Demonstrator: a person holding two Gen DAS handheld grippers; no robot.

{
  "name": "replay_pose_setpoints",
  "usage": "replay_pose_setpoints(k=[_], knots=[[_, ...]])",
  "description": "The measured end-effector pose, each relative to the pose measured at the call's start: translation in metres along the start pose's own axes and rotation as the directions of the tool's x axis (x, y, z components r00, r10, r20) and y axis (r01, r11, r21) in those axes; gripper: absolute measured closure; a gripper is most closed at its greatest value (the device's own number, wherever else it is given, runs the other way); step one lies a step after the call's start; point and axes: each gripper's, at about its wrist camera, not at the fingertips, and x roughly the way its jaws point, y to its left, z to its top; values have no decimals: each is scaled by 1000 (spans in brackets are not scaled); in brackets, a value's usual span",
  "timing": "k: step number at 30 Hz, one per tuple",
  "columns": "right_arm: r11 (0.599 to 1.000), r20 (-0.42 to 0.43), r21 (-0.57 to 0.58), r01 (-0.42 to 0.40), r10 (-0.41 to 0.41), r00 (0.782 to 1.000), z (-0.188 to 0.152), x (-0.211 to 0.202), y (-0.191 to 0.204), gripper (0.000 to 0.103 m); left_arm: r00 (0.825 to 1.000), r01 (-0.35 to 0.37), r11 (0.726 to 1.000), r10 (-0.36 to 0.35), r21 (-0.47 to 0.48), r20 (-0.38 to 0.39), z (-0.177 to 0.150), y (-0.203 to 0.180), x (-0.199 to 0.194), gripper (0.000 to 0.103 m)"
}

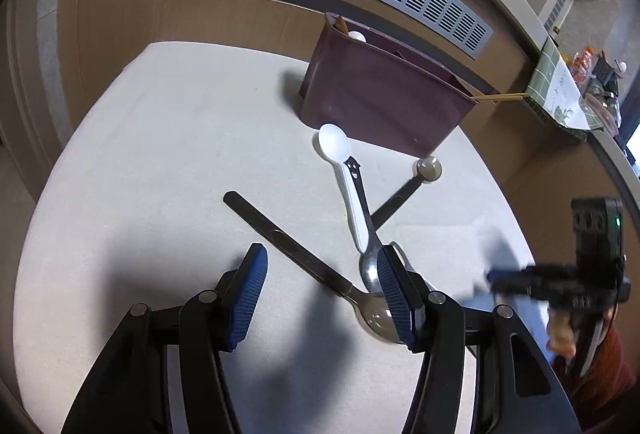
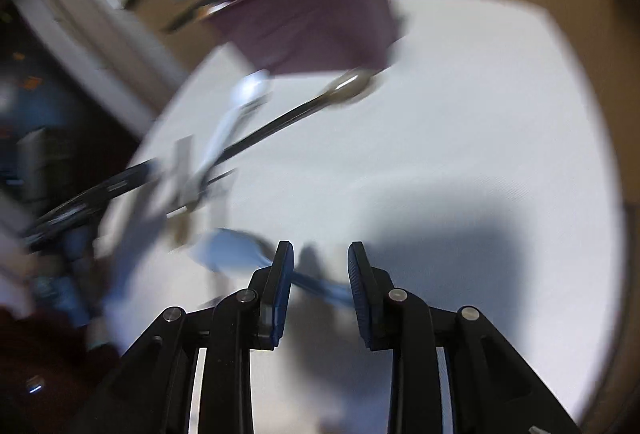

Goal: Organize utensils
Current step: 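Grasp the metal spade-shaped utensil with the right tool while the left tool returns over the table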

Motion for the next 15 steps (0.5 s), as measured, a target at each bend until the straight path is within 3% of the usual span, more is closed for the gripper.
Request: replay_pose_setpoints(k=[2,7,12,15], knots=[[998,-27,-22,-53,52,998,-8,8,11,76,1000,-6,1000,6,2,4,0,0,-3,45],[976,47,-180,125,-118,992,-11,1,43,76,999,-42,999,42,-7,28,2,9,-15,45],[934,51,-316,168,-161,986,-5,4,69,76,999,-44,997,44,-56,10,-2,22,-8,45],[916,58,-349,199,-191,980,0,30,88,76,999,-36,998,36,-57,-2,-4,21,-5,45]])
